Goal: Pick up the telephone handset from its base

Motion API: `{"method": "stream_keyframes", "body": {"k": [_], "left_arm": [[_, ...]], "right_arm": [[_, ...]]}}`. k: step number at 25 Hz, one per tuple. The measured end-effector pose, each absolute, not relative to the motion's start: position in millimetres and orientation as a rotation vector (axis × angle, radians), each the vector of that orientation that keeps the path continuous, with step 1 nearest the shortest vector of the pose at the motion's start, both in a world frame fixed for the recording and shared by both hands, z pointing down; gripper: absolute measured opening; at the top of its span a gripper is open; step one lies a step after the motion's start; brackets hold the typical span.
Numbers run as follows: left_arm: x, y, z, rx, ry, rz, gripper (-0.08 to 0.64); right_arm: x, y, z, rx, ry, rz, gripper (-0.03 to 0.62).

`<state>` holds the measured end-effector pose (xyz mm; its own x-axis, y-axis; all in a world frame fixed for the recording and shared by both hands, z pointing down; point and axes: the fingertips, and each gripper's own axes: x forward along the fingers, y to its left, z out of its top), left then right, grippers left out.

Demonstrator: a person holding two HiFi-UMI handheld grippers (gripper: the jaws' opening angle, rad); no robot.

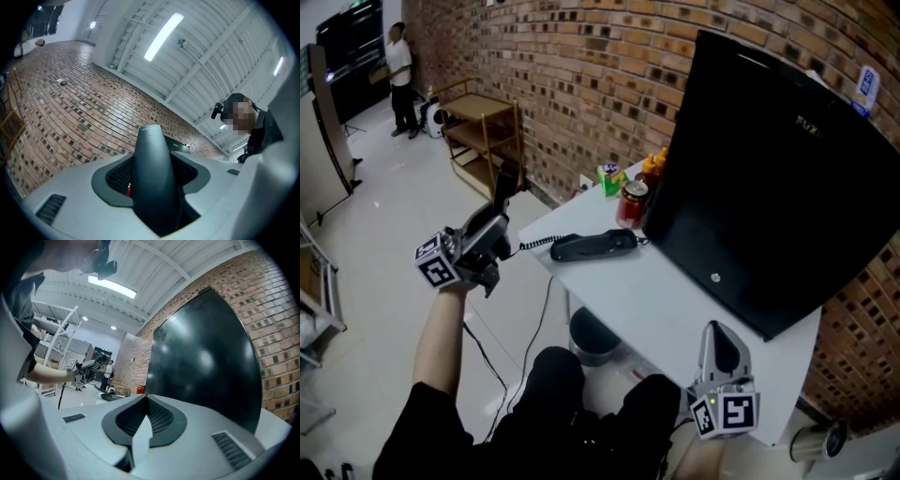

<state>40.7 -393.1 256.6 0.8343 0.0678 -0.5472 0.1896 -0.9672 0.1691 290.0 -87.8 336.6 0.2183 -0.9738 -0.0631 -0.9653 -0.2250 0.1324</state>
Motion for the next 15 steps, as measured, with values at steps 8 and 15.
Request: {"method": "stream_keyframes", "body": {"k": [8,15], "left_arm": [[37.1,-396.0,252.6,2.753,0.199,-0.878,0.253],[36.2,-393.5,246.7,2.751,0.218,-0.877,0.253]], "right_arm": [[291.8,-85.4,333.3,2.393,-1.91,-0.209,0.009],[289.6,-91.9,335.7,2.387,-1.919,-0.193,0.009]]}}
